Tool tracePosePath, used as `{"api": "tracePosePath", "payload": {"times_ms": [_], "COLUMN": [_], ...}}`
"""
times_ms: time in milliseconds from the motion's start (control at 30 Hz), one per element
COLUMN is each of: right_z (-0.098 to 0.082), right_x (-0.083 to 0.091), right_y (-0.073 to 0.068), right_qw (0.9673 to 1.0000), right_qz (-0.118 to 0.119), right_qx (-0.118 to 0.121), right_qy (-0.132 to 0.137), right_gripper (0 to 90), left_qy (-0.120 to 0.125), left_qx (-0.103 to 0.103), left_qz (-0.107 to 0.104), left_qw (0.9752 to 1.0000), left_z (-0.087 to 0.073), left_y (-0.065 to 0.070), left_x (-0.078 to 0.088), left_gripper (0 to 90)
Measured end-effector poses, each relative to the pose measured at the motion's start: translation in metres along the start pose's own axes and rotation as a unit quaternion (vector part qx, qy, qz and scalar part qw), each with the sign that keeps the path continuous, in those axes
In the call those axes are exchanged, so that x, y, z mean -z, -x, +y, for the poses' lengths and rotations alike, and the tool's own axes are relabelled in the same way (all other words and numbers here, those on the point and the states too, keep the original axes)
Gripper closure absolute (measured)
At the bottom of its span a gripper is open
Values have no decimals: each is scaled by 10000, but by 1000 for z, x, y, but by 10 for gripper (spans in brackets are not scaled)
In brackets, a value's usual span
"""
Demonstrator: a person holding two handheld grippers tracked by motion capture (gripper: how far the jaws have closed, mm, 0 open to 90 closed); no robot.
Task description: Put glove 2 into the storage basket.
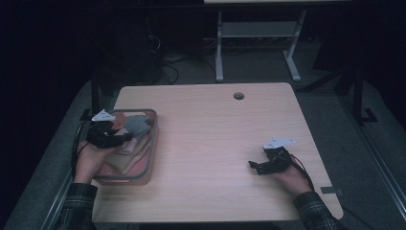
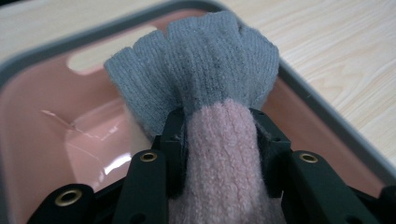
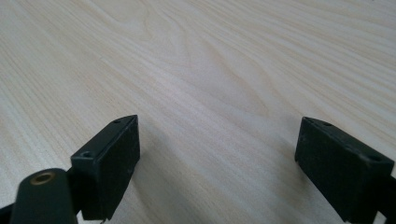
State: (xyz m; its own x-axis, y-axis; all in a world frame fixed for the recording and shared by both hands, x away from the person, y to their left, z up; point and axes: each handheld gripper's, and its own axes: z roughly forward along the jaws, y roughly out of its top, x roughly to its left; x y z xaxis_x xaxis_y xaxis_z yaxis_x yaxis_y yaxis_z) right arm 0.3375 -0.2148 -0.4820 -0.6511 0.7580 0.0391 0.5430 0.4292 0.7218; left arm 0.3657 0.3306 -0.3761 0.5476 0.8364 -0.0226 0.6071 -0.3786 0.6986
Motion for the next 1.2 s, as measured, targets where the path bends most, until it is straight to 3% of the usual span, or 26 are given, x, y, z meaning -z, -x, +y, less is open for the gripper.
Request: {"api": "tracePosePath", "payload": {"times_ms": [133,300,400,467,600,733,967,1200], "right_z": [0,0,0,0,0,0,0,0], "right_x": [0,0,0,0,0,0,0,0], "right_y": [0,0,0,0,0,0,0,0], "right_qw": [10000,10000,10000,10000,10000,10000,10000,10000], "right_qz": [1,-1,1,0,1,0,1,19], "right_qx": [-1,-5,-2,-1,-2,-1,0,13], "right_qy": [0,-2,-3,-2,-2,-2,-2,2], "right_gripper": [137,138,138,137,137,138,138,137], "left_qy": [-130,-287,-212,-192,-128,-43,84,297], "left_qx": [31,-113,-100,-117,30,136,147,233], "left_qz": [-20,109,139,237,164,-30,48,-148], "left_qw": [9999,9995,9996,9995,9998,9999,9998,9992], "left_z": [-2,-7,-9,-9,-8,-6,3,13], "left_y": [-1,-2,-3,-3,-5,-2,1,9], "left_x": [-9,-18,-19,-19,-18,-14,-8,-3], "left_gripper": [609,594,561,465,297,279,216,212]}}
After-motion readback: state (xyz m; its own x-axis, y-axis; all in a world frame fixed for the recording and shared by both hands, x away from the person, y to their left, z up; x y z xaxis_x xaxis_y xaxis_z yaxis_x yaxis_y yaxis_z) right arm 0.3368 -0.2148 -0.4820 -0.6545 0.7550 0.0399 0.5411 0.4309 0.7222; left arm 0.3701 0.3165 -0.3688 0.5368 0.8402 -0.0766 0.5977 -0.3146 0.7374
